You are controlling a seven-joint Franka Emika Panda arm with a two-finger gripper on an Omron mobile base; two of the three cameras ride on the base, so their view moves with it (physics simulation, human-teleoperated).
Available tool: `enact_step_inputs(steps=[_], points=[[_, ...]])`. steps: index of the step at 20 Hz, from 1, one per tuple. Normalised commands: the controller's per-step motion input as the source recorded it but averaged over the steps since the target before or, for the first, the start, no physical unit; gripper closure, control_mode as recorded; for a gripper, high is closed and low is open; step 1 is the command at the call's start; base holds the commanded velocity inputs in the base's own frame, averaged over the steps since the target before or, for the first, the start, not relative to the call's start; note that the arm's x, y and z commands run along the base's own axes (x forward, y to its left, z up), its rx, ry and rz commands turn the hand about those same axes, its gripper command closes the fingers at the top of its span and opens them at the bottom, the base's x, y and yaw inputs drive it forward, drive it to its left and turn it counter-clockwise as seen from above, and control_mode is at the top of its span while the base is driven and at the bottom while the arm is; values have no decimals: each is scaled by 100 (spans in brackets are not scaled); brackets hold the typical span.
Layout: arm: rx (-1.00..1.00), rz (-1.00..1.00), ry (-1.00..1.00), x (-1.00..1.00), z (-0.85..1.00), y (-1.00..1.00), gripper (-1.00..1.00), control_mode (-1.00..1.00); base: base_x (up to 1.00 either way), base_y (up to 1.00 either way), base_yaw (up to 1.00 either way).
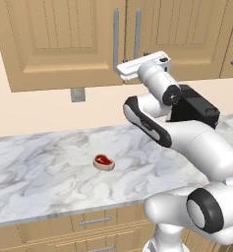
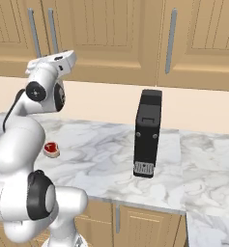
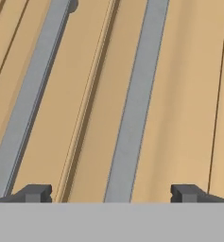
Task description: Retrieve the tupperware from the cabinet, then place the raw meat into the tupperware to avoid contamination.
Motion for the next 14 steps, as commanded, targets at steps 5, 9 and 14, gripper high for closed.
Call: enact_step_inputs(steps=[5,9,14], points=[[0,0,3,25,0,4,-100,-100,0,0,0],[0,0,2,26,0,2,-100,-100,0,0,0],[0,0,1,25,0,0,-100,-100,0,0,0]])
